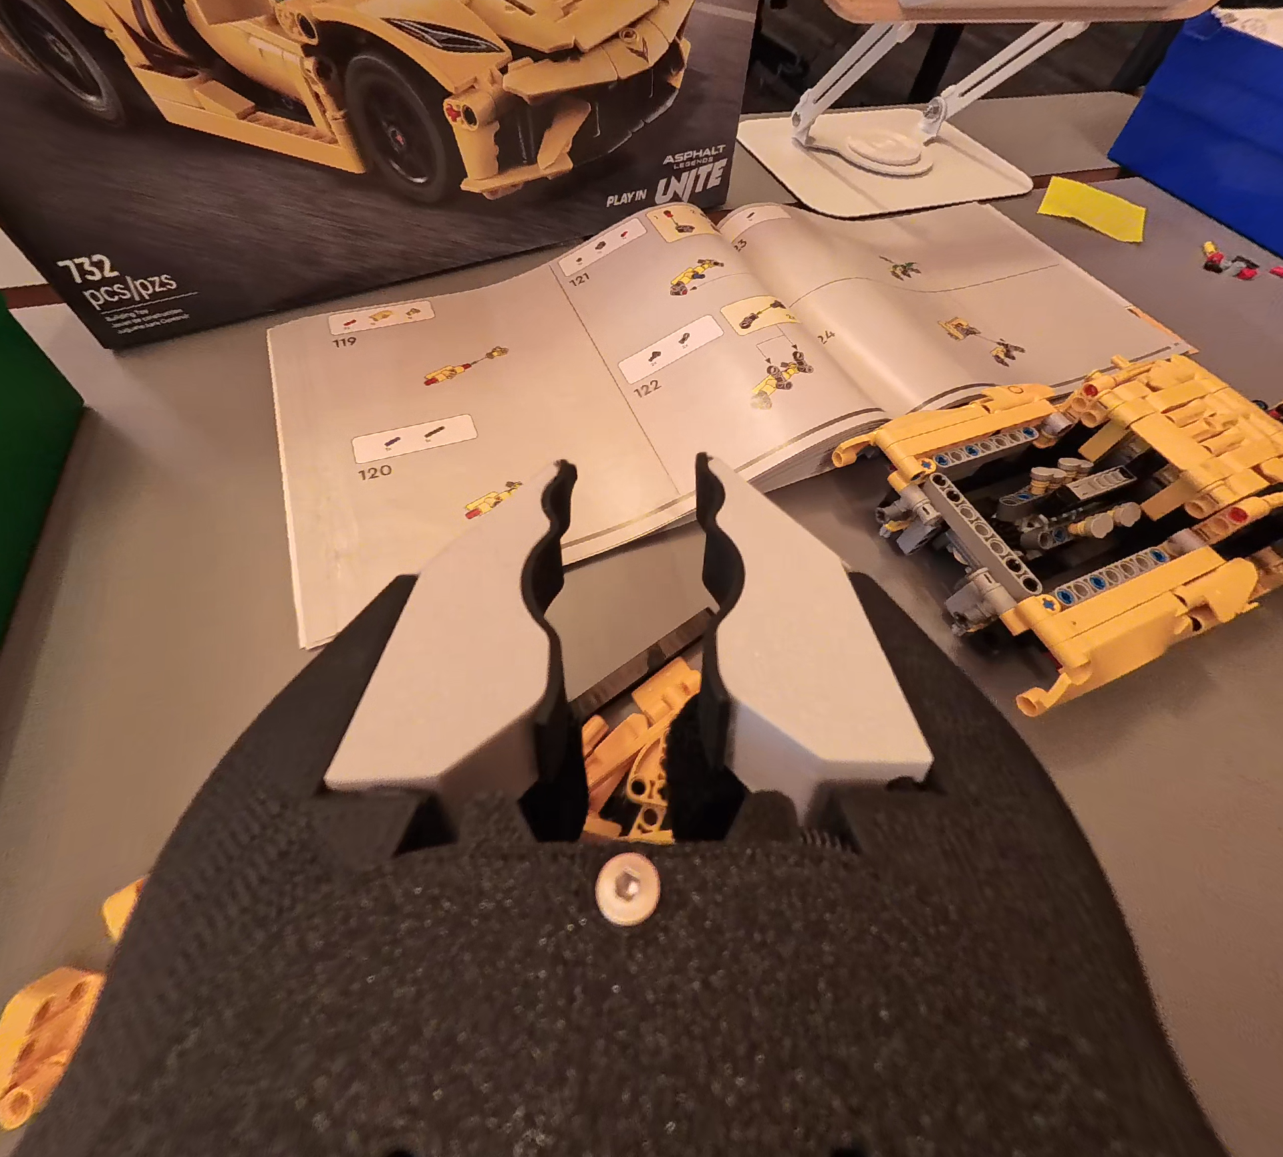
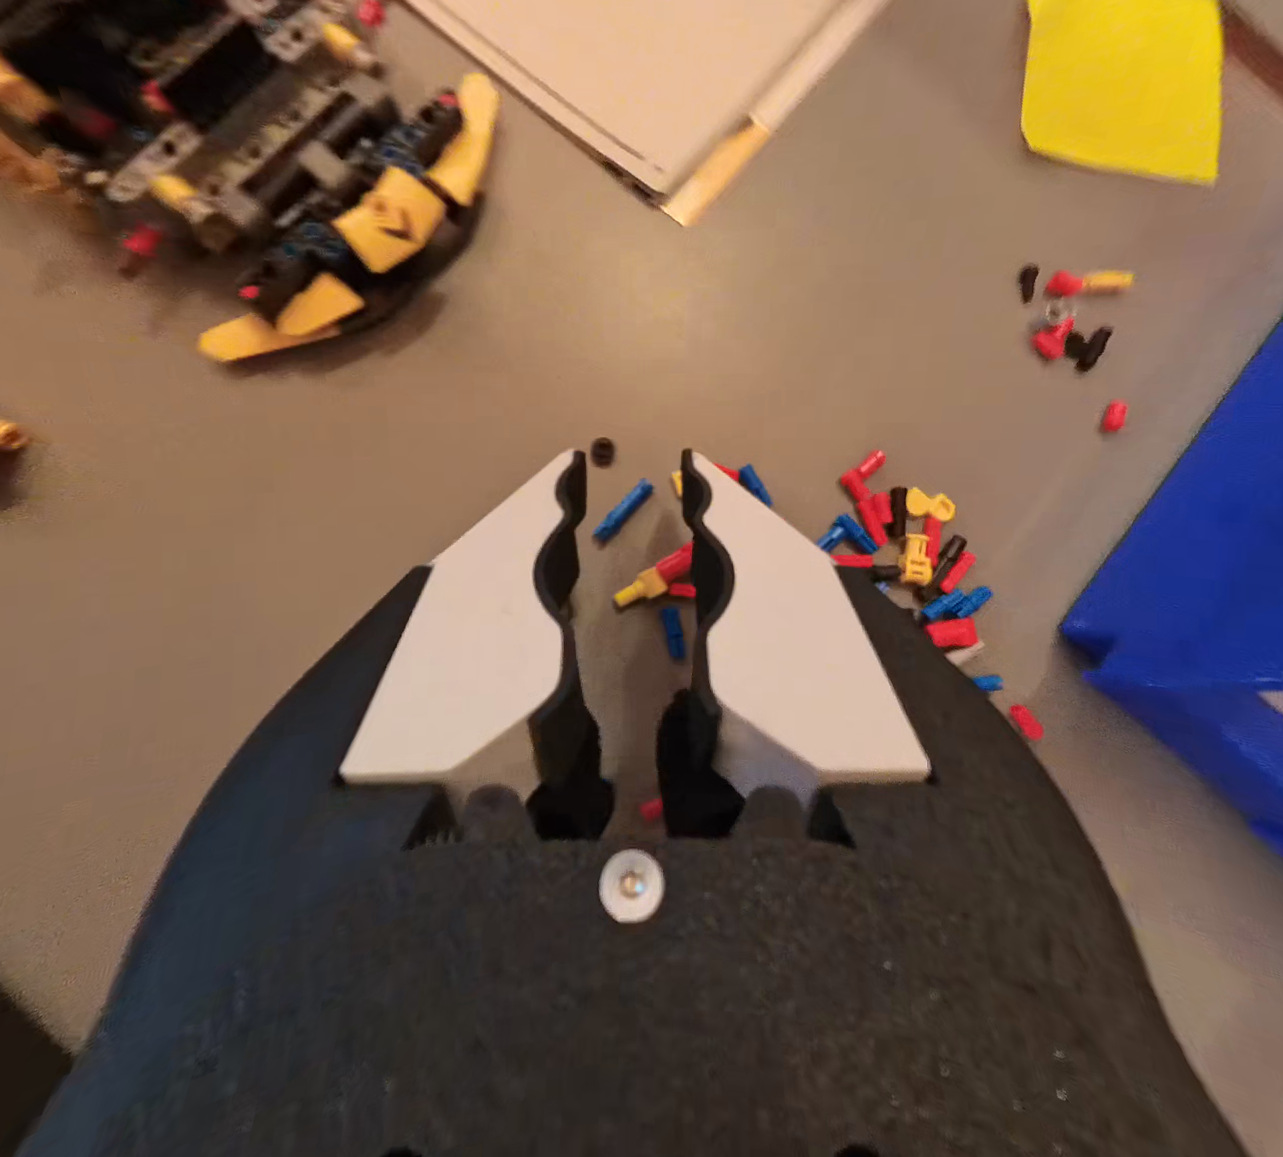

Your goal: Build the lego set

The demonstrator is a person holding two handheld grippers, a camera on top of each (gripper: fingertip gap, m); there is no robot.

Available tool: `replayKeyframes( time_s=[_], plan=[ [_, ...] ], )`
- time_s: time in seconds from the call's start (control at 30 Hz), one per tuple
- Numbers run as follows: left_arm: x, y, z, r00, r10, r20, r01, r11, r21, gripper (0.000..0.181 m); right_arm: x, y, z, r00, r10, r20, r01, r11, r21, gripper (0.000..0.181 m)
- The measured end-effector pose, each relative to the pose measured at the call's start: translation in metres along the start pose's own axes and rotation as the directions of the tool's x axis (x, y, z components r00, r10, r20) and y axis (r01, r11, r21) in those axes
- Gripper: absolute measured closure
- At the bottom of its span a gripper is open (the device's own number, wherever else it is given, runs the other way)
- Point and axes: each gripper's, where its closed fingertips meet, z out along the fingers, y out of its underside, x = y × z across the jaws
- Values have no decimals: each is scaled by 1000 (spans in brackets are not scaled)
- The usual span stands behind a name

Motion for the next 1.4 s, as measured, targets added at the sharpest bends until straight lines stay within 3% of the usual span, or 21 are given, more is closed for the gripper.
replayKeyframes(
  time_s=[0.27, 0.6, 0.8, 0.93, 1.03, 1.1, 1.23, 1.3, 1.4],
  plan=[
    [-1, 1, 1, 1000, -6, -1, 6, 1000, -5, 145, 19, 8, 13, 990, 116, -82, -114, 993, 26, 154],
    [-2, 1, 1, 1000, -6, 2, 6, 1000, -4, 145, 29, 11, 16, 989, 105, -105, -105, 994, 8, 158],
    [-2, 1, 1, 1000, -6, 3, 6, 1000, -4, 145, 29, 11, 17, 991, 83, -110, -84, 997, -2, 177],
    [-2, 1, 1, 1000, -9, 1, 9, 1000, -3, 145, 25, 6, 14, 993, 43, -113, -43, 999, 5, 177],
    [-2, 1, 1, 1000, -9, 2, 9, 1000, -3, 145, -7, -22, -2, 999, -30, -21, 32, 994, 103, 178],
    [-2, 1, 1, 1000, -9, 2, 9, 1000, -4, 145, -55, -39, -18, 982, -125, 143, 100, 980, 170, 178],
    [-6, 2, 1, 1000, -1, 18, 1, 1000, -4, 146, -162, -37, -34, 850, -251, 462, 178, 964, 196, 177],
    [-7, 3, 1, 1000, -6, 20, 6, 1000, -6, 146, -201, -31, -32, 796, -279, 538, 211, 960, 186, 178],
    [-9, 4, 0, 1000, -6, 27, 6, 1000, -9, 146, -233, -33, -25, 772, -303, 558, 228, 953, 201, 177]
  ],
)
